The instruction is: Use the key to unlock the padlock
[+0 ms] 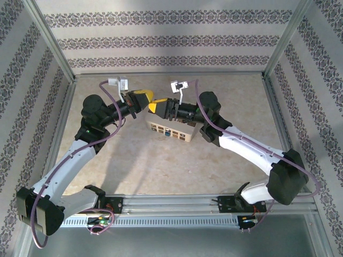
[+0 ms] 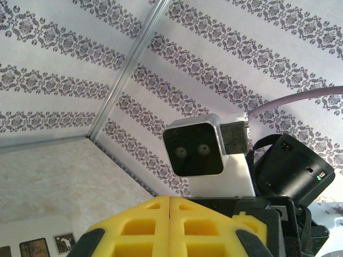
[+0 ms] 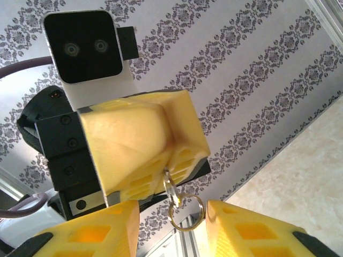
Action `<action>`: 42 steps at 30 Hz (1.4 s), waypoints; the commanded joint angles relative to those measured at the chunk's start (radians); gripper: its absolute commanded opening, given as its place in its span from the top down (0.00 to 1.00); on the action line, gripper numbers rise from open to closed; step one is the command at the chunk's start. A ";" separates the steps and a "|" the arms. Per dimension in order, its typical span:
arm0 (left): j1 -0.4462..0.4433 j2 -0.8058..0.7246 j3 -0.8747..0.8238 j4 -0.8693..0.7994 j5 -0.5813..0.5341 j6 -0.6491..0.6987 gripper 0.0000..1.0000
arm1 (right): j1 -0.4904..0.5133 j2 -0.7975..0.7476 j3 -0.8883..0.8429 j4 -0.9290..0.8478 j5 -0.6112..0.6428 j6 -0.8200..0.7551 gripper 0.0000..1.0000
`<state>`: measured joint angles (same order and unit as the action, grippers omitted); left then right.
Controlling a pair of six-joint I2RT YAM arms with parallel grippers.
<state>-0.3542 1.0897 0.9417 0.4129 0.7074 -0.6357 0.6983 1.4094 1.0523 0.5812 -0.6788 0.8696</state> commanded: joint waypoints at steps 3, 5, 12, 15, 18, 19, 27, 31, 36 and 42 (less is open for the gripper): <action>-0.012 0.004 -0.009 0.069 0.024 -0.009 1.00 | 0.009 0.011 0.038 0.046 -0.010 0.010 0.68; -0.011 0.005 -0.009 0.069 0.023 -0.009 1.00 | 0.009 0.012 0.038 0.046 -0.006 0.011 0.70; -0.011 0.003 -0.016 0.070 0.025 -0.005 1.00 | 0.008 0.004 0.038 0.046 0.002 0.009 0.70; -0.011 0.002 -0.021 0.070 0.024 -0.005 1.00 | 0.007 0.001 0.040 0.046 0.004 0.010 0.69; -0.012 0.000 -0.023 0.071 0.024 -0.004 1.00 | 0.008 0.000 0.039 0.045 0.003 0.009 0.69; -0.011 0.000 -0.024 0.070 0.023 -0.004 1.00 | 0.008 -0.002 0.037 0.046 0.004 0.009 0.69; -0.011 -0.001 -0.031 0.073 0.020 -0.004 1.00 | 0.007 0.000 0.034 0.045 0.007 0.009 0.77; -0.011 -0.002 -0.034 0.076 0.023 -0.005 1.00 | 0.006 0.001 0.029 0.045 0.014 0.011 0.85; -0.011 -0.005 -0.041 0.084 0.018 -0.011 1.00 | 0.006 -0.003 0.020 0.036 0.021 0.009 0.97; -0.011 -0.011 -0.043 0.094 0.001 -0.016 0.90 | 0.002 -0.017 -0.007 0.012 0.032 -0.008 1.00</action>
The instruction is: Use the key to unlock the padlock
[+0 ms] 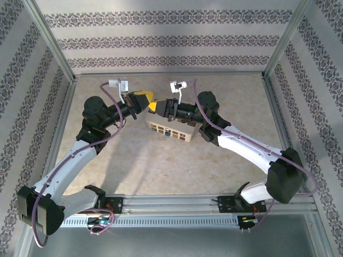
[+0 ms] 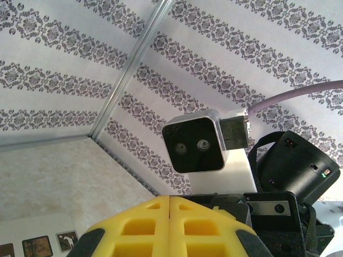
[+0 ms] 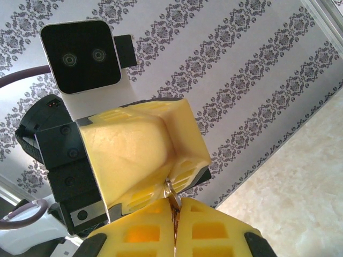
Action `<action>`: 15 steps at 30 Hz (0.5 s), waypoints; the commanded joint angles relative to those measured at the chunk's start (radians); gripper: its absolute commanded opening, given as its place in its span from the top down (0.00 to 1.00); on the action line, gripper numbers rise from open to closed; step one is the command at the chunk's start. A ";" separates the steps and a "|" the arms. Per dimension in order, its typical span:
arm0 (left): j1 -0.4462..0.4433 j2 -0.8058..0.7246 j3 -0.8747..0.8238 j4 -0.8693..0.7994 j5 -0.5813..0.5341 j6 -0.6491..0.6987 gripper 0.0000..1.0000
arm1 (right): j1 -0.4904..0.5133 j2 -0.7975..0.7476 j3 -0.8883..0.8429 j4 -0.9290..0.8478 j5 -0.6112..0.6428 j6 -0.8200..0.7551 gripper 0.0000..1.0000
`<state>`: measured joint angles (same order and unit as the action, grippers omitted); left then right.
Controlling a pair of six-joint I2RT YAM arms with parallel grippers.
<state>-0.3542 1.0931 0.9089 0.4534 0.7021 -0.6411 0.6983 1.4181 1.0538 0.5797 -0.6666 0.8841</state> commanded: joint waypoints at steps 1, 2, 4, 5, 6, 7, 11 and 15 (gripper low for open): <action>-0.011 -0.020 -0.012 0.050 -0.001 -0.008 0.88 | 0.002 -0.031 -0.011 0.003 0.021 -0.031 1.00; -0.011 -0.026 -0.011 0.042 -0.011 -0.003 0.84 | 0.001 -0.038 -0.017 -0.013 0.024 -0.042 1.00; -0.011 -0.045 -0.010 0.021 -0.033 0.014 0.72 | -0.002 -0.052 -0.026 -0.059 0.031 -0.073 1.00; -0.010 -0.057 -0.009 0.004 -0.044 0.026 0.70 | -0.003 -0.062 -0.029 -0.092 0.038 -0.096 1.00; -0.010 -0.069 -0.006 -0.019 -0.057 0.040 0.66 | -0.003 -0.074 -0.033 -0.136 0.050 -0.124 1.00; -0.010 -0.081 -0.004 -0.040 -0.072 0.053 0.60 | -0.002 -0.085 -0.036 -0.175 0.062 -0.148 1.00; -0.005 -0.153 0.021 -0.203 -0.149 0.162 0.48 | -0.004 -0.137 -0.041 -0.362 0.112 -0.269 1.00; -0.004 -0.229 0.037 -0.370 -0.249 0.273 0.46 | -0.006 -0.182 -0.039 -0.536 0.180 -0.378 1.00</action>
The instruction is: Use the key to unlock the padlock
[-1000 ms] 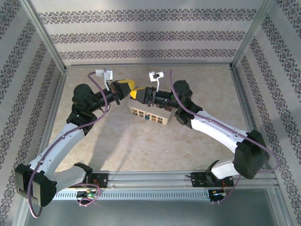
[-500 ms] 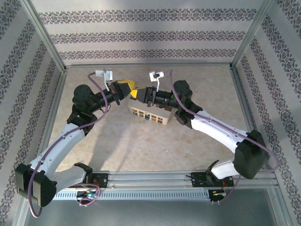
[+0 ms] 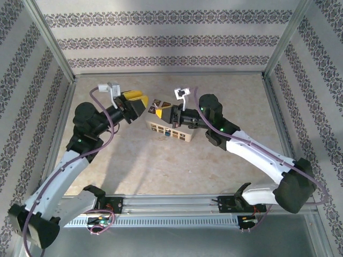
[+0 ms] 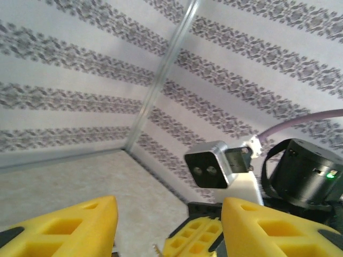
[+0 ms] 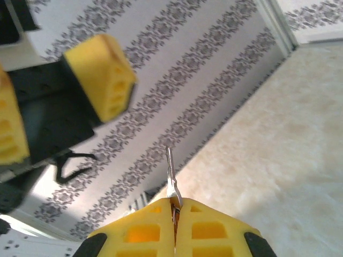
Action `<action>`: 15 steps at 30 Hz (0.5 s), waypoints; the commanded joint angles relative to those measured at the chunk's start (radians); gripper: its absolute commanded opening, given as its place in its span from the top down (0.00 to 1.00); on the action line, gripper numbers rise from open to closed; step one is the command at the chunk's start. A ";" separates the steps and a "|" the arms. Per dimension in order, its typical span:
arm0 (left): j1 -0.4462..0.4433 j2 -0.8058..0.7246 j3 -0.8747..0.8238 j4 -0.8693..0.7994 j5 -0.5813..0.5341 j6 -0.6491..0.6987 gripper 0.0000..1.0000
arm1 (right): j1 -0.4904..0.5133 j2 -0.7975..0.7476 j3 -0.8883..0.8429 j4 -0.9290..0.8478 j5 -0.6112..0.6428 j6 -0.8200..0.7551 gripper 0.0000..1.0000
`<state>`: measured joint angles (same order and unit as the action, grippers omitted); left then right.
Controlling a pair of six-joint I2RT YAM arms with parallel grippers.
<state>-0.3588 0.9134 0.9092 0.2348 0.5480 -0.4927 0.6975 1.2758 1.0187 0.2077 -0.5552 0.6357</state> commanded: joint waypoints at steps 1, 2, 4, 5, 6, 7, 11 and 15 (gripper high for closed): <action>0.001 -0.063 0.031 -0.178 -0.118 0.141 0.45 | -0.007 -0.047 -0.004 -0.197 0.082 -0.151 1.00; 0.001 -0.078 0.021 -0.200 -0.139 0.152 0.44 | -0.007 -0.053 -0.005 -0.229 0.097 -0.174 1.00; 0.000 -0.103 -0.010 -0.229 -0.165 0.157 0.41 | -0.016 -0.059 -0.007 -0.292 0.117 -0.209 1.00; 0.001 -0.113 -0.029 -0.241 -0.172 0.161 0.40 | -0.020 -0.059 -0.009 -0.320 0.125 -0.223 1.00; 0.001 -0.122 -0.048 -0.259 -0.175 0.162 0.40 | -0.028 -0.059 -0.013 -0.346 0.133 -0.233 1.00; 0.000 -0.128 -0.065 -0.276 -0.179 0.164 0.40 | -0.037 -0.059 -0.020 -0.362 0.135 -0.239 1.00; 0.001 -0.149 -0.145 -0.349 -0.193 0.167 0.37 | -0.083 -0.051 -0.059 -0.414 0.136 -0.260 1.00; 0.001 -0.145 -0.220 -0.367 -0.180 0.150 0.34 | -0.126 -0.022 -0.092 -0.436 0.136 -0.275 1.00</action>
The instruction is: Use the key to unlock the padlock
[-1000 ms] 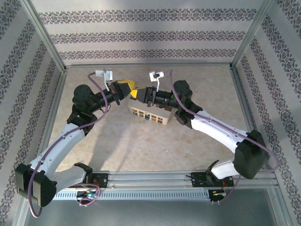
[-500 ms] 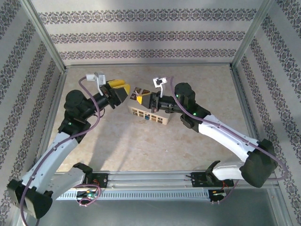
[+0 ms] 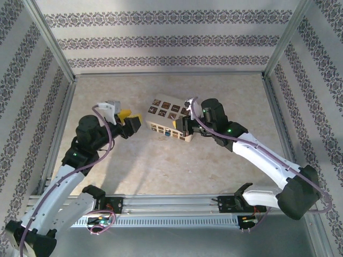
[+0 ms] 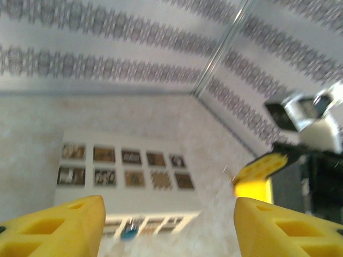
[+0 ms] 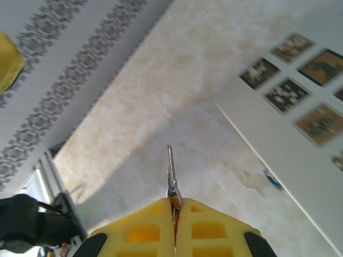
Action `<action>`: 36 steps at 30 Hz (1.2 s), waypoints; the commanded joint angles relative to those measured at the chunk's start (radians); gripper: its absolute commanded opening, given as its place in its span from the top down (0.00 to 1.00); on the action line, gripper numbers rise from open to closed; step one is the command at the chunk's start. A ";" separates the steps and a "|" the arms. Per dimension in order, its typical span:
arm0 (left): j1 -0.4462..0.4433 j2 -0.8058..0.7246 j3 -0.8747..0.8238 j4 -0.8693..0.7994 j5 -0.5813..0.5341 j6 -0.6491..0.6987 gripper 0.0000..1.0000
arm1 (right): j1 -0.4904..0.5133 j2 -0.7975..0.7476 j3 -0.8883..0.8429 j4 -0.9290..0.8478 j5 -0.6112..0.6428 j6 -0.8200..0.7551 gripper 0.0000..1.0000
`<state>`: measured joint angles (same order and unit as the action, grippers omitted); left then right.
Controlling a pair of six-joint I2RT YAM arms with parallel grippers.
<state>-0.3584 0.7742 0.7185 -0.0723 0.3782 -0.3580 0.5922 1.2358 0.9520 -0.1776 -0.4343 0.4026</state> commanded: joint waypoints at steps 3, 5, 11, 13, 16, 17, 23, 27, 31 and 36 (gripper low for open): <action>-0.001 0.018 -0.063 -0.063 0.000 0.010 0.30 | -0.059 0.052 -0.053 -0.025 -0.002 -0.040 1.00; -0.001 0.042 -0.084 -0.051 0.018 0.010 0.27 | -0.090 0.085 -0.059 -0.002 -0.028 -0.030 1.00; -0.001 0.118 -0.132 0.011 0.041 -0.005 0.23 | -0.128 0.188 -0.026 0.014 -0.046 -0.054 1.00; -0.002 0.133 -0.159 0.052 0.038 -0.020 0.22 | -0.147 0.222 -0.019 0.044 -0.068 -0.046 1.00; -0.001 0.150 -0.191 0.104 0.044 -0.039 0.20 | -0.165 0.267 -0.004 0.075 -0.085 -0.046 1.00; -0.001 0.156 -0.200 0.119 0.046 -0.043 0.20 | -0.168 0.279 -0.001 0.087 -0.089 -0.047 1.00; -0.002 0.205 -0.248 0.196 0.048 -0.056 0.20 | -0.174 0.356 0.013 0.162 -0.127 -0.028 1.00; -0.001 0.243 -0.270 0.251 0.051 -0.064 0.21 | -0.177 0.399 0.031 0.203 -0.148 -0.013 1.00; -0.001 0.292 -0.277 0.289 0.057 -0.067 0.21 | -0.177 0.433 0.044 0.237 -0.149 0.007 1.00; -0.002 0.368 -0.276 0.347 0.082 -0.072 0.22 | -0.176 0.473 0.050 0.230 -0.151 0.017 1.00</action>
<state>-0.3584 1.1137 0.4473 0.1841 0.4271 -0.4164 0.4206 1.6863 0.9810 0.0292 -0.5663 0.4023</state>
